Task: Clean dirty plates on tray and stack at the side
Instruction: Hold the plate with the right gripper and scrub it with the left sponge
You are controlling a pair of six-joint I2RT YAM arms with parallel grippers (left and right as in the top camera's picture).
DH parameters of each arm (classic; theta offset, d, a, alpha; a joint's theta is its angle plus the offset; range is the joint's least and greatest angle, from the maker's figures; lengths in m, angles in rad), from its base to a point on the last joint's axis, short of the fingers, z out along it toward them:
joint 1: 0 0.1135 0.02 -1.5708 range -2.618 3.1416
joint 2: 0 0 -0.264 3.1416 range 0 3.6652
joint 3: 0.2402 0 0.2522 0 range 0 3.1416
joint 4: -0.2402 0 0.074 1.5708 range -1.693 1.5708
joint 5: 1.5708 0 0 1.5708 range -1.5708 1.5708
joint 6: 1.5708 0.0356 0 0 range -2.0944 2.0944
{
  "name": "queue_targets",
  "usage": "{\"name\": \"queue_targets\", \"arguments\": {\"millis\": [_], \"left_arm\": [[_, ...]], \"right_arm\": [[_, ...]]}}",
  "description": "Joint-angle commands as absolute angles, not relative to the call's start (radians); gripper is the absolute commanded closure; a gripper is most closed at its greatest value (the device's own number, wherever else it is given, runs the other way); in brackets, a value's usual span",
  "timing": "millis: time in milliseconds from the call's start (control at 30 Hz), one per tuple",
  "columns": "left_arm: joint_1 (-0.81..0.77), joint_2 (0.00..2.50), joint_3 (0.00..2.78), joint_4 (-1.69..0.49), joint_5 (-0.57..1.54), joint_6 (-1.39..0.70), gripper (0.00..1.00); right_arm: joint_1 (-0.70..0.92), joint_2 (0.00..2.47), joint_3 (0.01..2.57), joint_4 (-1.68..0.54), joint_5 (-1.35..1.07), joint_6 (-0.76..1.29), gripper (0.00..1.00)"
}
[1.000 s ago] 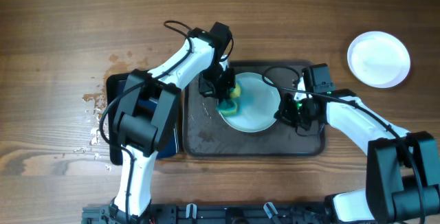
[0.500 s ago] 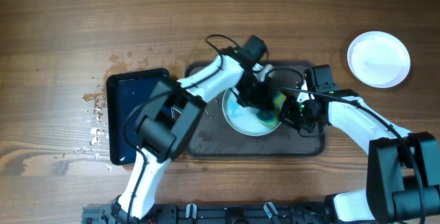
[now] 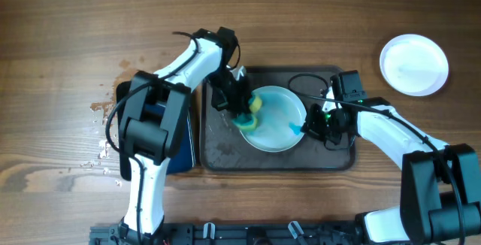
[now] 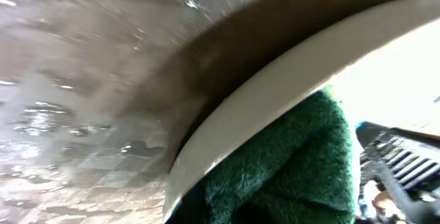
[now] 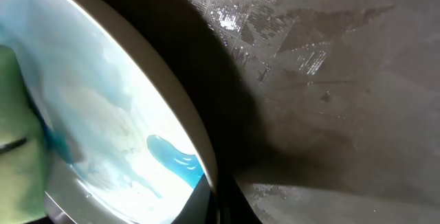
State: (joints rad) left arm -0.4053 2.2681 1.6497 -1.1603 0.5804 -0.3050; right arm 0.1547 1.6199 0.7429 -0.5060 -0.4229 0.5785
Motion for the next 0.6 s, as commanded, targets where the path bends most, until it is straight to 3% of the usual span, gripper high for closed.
{"name": "queue_targets", "arguments": {"millis": [0,200,400,500,567], "left_arm": [[-0.485,2.288,1.634,-1.137,0.56,-0.264,0.96],[-0.648,2.288,1.634,-0.999,0.718,-0.299,0.96],[-0.681,2.288,1.634,-0.873,0.845,-0.322,0.96],[-0.693,2.288,1.634,-0.836,0.828,-0.322,0.96],[-0.693,2.289,1.634,-0.819,0.699,-0.333,0.96]], "right_arm": [[0.143,1.644,0.722,-0.533,-0.337,0.576,0.96],[0.143,1.644,0.722,-0.543,-0.337,0.575,0.95],[0.143,1.644,0.722,-0.55,-0.337,0.576,0.95],[0.143,1.644,0.722,-0.562,-0.337,0.575,0.95],[0.143,1.644,0.722,-0.563,-0.338,0.575,0.95]]}}
